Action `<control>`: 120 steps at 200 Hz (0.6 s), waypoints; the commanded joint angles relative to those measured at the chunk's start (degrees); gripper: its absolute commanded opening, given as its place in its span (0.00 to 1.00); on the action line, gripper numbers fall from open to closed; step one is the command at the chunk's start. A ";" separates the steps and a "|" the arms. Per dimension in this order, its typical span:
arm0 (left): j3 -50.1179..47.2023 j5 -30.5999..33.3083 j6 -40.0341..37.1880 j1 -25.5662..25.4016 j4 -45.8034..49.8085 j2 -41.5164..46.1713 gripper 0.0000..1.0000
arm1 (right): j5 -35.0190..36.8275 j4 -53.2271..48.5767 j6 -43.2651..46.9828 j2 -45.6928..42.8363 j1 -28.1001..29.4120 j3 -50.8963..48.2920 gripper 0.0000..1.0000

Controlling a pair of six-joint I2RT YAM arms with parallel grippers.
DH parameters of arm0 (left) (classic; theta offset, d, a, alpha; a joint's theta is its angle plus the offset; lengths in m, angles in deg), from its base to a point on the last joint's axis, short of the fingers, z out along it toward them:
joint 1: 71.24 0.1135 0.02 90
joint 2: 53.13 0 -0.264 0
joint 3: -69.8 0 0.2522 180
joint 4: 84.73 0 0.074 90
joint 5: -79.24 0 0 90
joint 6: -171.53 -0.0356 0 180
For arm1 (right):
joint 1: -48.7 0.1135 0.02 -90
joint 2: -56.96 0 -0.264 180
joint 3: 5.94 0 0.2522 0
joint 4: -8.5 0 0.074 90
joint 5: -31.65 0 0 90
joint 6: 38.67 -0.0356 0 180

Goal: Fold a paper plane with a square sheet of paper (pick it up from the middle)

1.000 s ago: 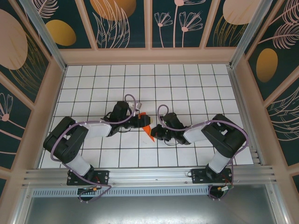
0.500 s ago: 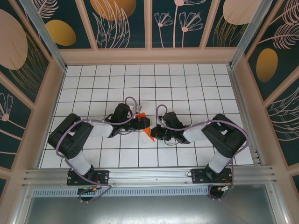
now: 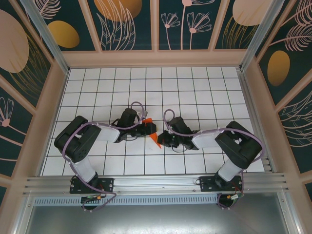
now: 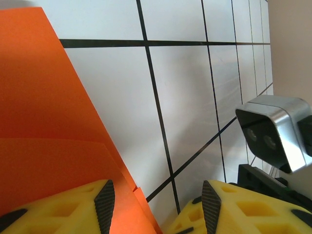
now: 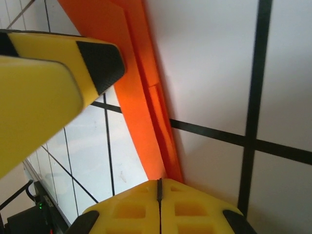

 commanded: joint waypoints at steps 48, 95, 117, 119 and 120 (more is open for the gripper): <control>-0.46 2.85 0.61 -0.12 2.99 -3.14 0.53 | 2.23 3.01 -2.73 5.71 1.63 7.29 0.09; -0.54 2.21 0.08 -0.06 3.24 -2.02 0.54 | 4.68 6.27 -5.20 6.85 0.64 2.96 0.09; -0.52 2.27 -0.32 -0.08 3.66 -1.98 0.54 | 1.15 10.58 -5.88 6.66 0.58 1.35 0.09; -0.47 2.21 -0.33 -0.09 3.69 -1.95 0.54 | 1.02 10.61 -5.93 6.62 0.57 1.28 0.09; -0.46 2.20 -0.35 -0.11 3.65 -1.97 0.54 | 1.03 10.62 -5.95 6.57 0.56 1.27 0.09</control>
